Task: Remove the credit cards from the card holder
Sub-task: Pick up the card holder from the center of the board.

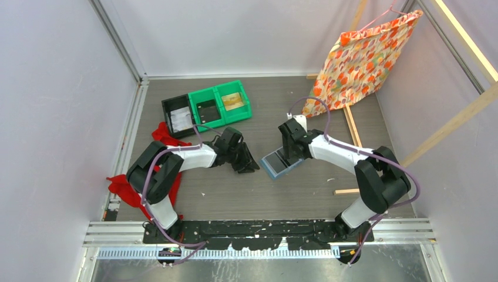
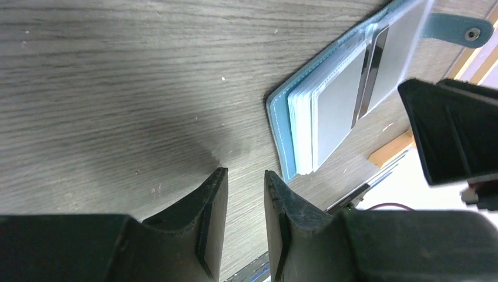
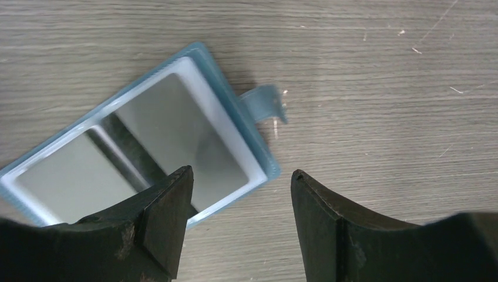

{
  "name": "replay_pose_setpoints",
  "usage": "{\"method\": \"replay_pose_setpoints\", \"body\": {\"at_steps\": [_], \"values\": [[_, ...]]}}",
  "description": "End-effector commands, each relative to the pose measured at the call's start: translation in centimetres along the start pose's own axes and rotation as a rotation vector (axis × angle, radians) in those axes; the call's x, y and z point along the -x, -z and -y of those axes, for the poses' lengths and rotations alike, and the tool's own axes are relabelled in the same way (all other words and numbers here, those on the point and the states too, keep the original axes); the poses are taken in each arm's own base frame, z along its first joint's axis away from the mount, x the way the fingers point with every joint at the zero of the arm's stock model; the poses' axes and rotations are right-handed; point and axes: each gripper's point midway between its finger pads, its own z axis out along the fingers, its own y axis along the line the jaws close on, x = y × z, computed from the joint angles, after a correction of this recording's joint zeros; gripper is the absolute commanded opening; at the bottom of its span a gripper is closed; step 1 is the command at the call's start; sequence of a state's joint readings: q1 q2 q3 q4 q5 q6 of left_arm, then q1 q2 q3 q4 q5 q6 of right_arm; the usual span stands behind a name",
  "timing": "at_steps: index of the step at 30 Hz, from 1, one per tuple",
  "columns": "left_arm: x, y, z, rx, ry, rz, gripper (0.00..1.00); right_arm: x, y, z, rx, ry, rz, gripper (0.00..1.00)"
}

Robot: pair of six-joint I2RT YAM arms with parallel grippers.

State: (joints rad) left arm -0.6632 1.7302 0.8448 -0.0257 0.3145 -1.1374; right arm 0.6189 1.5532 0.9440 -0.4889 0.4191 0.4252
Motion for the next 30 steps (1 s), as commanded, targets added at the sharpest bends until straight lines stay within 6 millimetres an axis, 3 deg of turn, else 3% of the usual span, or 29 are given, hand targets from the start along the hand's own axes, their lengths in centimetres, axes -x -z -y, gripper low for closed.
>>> {"method": "replay_pose_setpoints", "body": {"at_steps": [1, 5, 9, 14, 22, 30], "values": [[0.4, 1.9, 2.0, -0.012, -0.087, 0.027, 0.31, 0.9, -0.3, 0.3, 0.01, -0.07, 0.015, 0.67], [0.4, 2.6, 3.0, -0.016, -0.12, 0.025, 0.31, 1.8, 0.6, 0.4, 0.029, -0.097, 0.033, 0.67], [0.3, 3.0, 4.1, -0.001, -0.175, 0.037, 0.31, 2.0, 1.4, -0.7, 0.114, -0.12, 0.025, 0.67], [0.6, 3.1, 3.9, 0.092, -0.224, 0.052, 0.31, 1.6, -0.3, -1.3, 0.179, -0.18, -0.074, 0.67], [0.4, 3.9, 3.5, 0.097, -0.228, 0.061, 0.31, 3.2, -2.8, -0.5, 0.25, -0.344, -0.127, 0.68], [0.0, 5.2, 2.7, 0.112, -0.241, 0.071, 0.31, 2.2, -3.5, -2.0, 0.368, -0.429, -0.185, 0.72]]}}
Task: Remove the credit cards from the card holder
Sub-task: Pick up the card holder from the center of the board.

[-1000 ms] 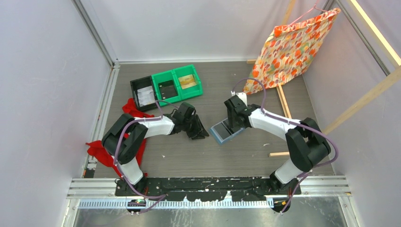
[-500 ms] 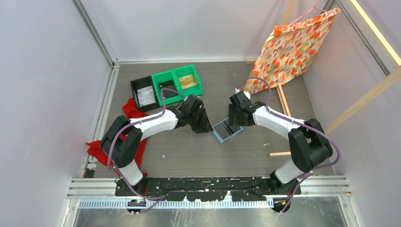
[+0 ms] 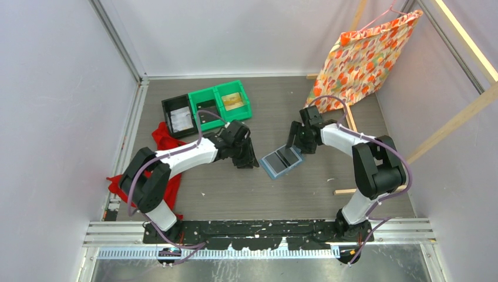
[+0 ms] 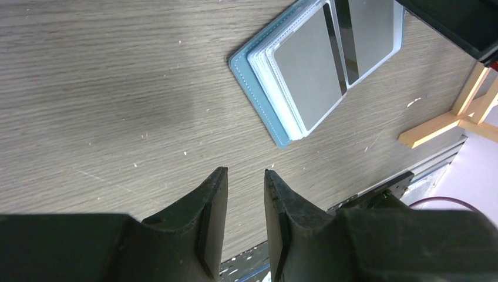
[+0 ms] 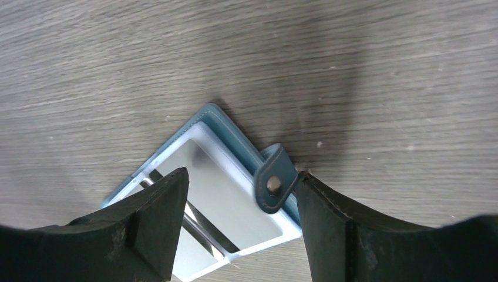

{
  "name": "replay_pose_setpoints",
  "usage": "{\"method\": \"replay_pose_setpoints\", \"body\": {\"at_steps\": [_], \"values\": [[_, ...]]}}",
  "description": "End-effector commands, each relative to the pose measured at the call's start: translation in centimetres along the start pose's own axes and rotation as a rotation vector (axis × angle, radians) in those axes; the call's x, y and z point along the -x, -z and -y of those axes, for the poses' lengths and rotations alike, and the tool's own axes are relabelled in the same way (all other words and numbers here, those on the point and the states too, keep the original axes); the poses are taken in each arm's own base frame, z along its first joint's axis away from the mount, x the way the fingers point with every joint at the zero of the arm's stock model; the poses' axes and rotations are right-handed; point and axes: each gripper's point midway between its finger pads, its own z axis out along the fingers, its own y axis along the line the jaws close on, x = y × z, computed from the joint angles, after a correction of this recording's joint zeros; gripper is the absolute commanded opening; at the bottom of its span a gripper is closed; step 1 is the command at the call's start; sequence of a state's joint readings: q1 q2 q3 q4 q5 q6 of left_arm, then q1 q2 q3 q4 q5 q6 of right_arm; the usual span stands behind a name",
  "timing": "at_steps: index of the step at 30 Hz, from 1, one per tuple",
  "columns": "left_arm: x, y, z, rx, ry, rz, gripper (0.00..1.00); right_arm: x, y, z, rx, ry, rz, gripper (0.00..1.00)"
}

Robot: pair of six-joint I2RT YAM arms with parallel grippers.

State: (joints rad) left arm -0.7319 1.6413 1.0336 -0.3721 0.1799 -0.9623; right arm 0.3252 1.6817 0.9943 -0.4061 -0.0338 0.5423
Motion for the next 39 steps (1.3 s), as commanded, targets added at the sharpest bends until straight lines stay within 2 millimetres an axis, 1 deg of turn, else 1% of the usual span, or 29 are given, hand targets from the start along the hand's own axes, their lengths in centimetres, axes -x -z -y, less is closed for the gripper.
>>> {"method": "replay_pose_setpoints", "body": {"at_steps": [1, 6, 11, 14, 17, 19, 21, 22, 23, 25, 28, 30, 34, 37, 39], "values": [[0.3, 1.8, -0.1, 0.002, -0.029, 0.038, 0.31, -0.3, 0.0, -2.4, 0.132, -0.061, -0.014, 0.71], [0.6, 2.9, -0.7, 0.026, -0.05, 0.066, 0.32, -3.3, 0.6, -3.4, 0.233, -0.169, -0.064, 0.69], [1.1, 3.9, -2.1, 0.056, -0.045, 0.069, 0.35, -6.2, 2.0, -4.4, 0.278, -0.208, -0.082, 0.69], [1.3, 4.5, -2.8, 0.062, -0.039, 0.073, 0.36, -7.3, 3.0, -4.2, 0.277, -0.218, -0.081, 0.69], [1.2, 4.9, -2.8, 0.043, -0.035, 0.075, 0.38, -6.5, 4.6, -2.8, 0.211, -0.187, -0.022, 0.7], [1.0, 4.8, -2.1, 0.0, -0.039, 0.062, 0.41, -5.3, 6.2, -2.0, 0.164, -0.159, 0.044, 0.71], [0.7, 4.4, -1.3, -0.051, -0.042, 0.042, 0.52, -3.9, 7.8, -1.8, 0.153, -0.139, 0.108, 0.7], [0.4, 4.1, -1.1, -0.065, -0.038, 0.023, 0.55, -3.5, 8.5, -2.6, 0.189, -0.122, 0.124, 0.69], [0.4, 3.8, -0.8, -0.076, -0.032, 0.017, 0.56, -3.1, 9.2, -3.6, 0.233, -0.1, 0.133, 0.68], [0.5, 3.2, -0.5, -0.098, -0.016, 0.011, 0.55, -3.0, 10.0, -6.1, 0.321, -0.052, 0.124, 0.65], [0.6, 2.5, 0.2, -0.134, 0.014, 0.007, 0.49, -4.4, 9.0, -9.2, 0.383, 0.012, 0.04, 0.61], [0.5, 2.0, 0.8, -0.177, 0.04, 0.001, 0.46, -5.1, 8.0, -10.5, 0.424, 0.001, -0.007, 0.6], [0.4, 1.1, 1.0, -0.221, 0.088, 0.005, 0.39, -6.0, 6.2, -11.9, 0.487, -0.024, -0.085, 0.57], [0.3, 0.6, 1.1, -0.24, 0.101, 0.003, 0.39, -6.9, 5.1, -12.7, 0.534, -0.057, -0.141, 0.56], [0.2, 0.3, 0.9, -0.237, 0.105, -0.002, 0.38, -7.3, 4.5, -12.7, 0.535, -0.071, -0.157, 0.55]]}}
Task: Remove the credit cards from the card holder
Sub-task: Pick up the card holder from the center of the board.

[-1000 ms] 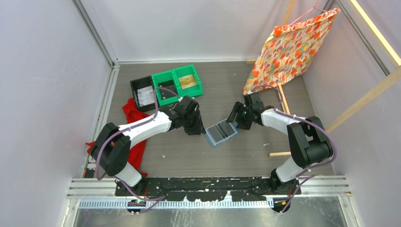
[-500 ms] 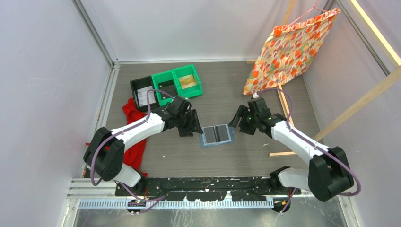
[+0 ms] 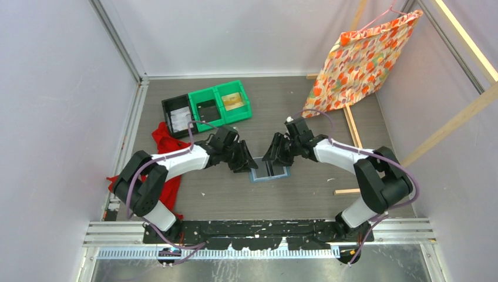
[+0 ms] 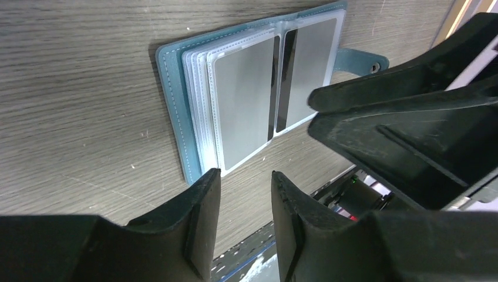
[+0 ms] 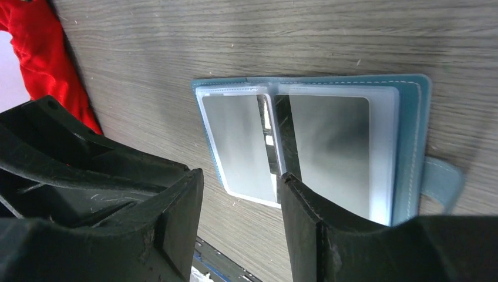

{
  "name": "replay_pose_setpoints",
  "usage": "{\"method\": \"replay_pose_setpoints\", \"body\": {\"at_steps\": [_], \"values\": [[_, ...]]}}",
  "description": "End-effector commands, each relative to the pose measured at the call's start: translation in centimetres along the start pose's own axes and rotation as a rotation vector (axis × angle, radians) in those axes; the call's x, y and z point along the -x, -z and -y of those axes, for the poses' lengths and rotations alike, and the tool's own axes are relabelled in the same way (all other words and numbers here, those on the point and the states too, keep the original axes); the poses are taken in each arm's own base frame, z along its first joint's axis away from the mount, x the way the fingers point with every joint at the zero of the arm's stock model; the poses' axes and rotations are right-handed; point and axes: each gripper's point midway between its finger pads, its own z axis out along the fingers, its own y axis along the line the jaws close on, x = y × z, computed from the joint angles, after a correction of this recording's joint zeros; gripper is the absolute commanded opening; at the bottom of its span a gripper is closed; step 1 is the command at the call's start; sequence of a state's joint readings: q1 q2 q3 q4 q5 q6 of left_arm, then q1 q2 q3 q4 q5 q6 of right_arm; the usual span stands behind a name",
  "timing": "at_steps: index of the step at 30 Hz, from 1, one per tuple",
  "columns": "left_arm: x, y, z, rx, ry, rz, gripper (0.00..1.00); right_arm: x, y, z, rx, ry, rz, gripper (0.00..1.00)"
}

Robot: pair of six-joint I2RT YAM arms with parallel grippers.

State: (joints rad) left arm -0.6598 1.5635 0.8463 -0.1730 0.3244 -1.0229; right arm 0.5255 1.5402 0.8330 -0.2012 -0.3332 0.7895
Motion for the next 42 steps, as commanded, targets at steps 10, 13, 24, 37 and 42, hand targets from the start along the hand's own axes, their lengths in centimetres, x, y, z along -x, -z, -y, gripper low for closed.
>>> {"method": "replay_pose_setpoints", "body": {"at_steps": [10, 13, 24, 37, 42], "values": [[0.6, -1.9, 0.8, -0.057, 0.035, 0.002, 0.39, -0.3, -2.0, 1.6, 0.069, -0.113, -0.027, 0.54], [0.6, -2.2, 0.4, -0.046, 0.036, 0.001, 0.39, -0.5, -2.1, 3.4, 0.032, -0.141, -0.024, 0.54], [0.6, -3.0, 0.5, -0.076, 0.045, -0.002, 0.37, -1.0, -2.6, 5.3, 0.009, -0.169, -0.018, 0.54], [1.0, -1.9, 1.2, -0.1, -0.001, 0.043, 0.37, -1.1, -2.8, 5.9, 0.003, -0.18, -0.021, 0.53], [1.1, -2.0, 1.9, -0.138, -0.009, 0.039, 0.37, -1.1, -2.8, 5.9, 0.002, -0.18, -0.021, 0.53]]}}
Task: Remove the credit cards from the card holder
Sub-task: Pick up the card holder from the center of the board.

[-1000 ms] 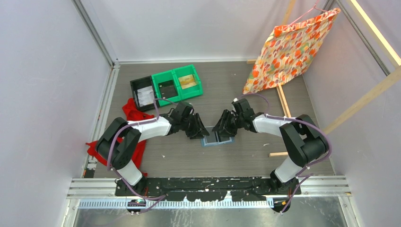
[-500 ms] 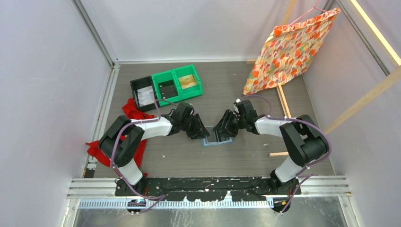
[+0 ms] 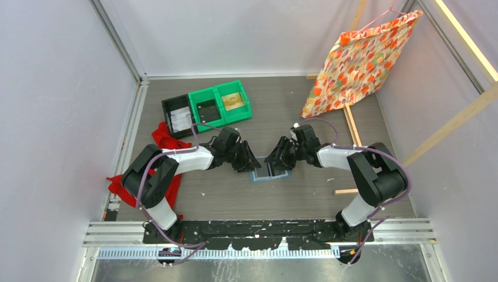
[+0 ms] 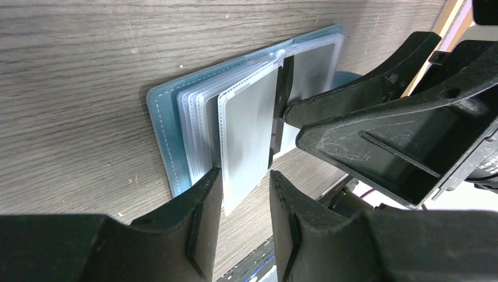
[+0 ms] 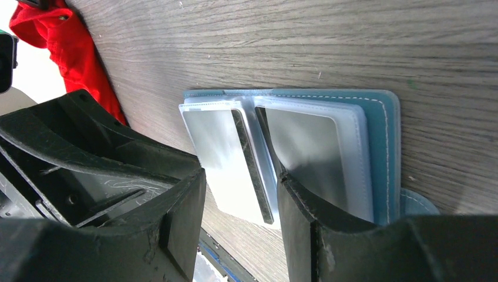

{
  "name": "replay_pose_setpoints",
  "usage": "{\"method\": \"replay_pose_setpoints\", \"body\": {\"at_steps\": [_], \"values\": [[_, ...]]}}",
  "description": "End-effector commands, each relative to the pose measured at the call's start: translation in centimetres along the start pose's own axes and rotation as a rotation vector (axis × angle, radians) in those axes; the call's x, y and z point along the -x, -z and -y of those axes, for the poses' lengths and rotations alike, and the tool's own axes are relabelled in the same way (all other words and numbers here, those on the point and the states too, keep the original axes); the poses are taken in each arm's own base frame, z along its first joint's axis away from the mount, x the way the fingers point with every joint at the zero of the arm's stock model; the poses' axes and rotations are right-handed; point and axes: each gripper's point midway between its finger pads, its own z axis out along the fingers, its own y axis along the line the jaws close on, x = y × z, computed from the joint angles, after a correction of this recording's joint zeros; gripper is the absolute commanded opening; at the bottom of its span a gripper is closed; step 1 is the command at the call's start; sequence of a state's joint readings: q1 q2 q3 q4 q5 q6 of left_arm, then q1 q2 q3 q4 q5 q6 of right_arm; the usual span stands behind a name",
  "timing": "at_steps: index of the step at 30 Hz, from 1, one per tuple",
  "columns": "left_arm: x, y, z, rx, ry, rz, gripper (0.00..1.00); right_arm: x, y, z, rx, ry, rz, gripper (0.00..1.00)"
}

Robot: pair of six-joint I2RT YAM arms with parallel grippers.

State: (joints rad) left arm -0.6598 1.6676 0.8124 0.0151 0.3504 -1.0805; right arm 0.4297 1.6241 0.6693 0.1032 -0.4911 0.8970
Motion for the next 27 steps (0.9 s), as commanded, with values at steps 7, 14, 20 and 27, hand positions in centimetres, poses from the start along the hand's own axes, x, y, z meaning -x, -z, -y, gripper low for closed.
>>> {"method": "replay_pose_setpoints", "body": {"at_steps": [7, 14, 20, 27], "values": [[0.7, 0.9, 3.5, -0.144, -0.067, 0.033, 0.36, -0.4, -0.4, 3.7, -0.12, -0.037, 0.008, 0.53], [0.3, 0.2, 3.0, -0.137, -0.063, 0.014, 0.34, -0.4, -0.4, 3.8, -0.123, -0.04, 0.009, 0.53], [-0.2, -0.6, 2.1, -0.121, -0.05, 0.005, 0.28, -0.3, -0.3, 3.8, -0.121, -0.042, 0.011, 0.53], [-0.5, -1.3, 1.0, -0.088, -0.042, -0.01, 0.21, -0.2, 0.0, 3.3, -0.101, -0.05, 0.014, 0.53]]}}
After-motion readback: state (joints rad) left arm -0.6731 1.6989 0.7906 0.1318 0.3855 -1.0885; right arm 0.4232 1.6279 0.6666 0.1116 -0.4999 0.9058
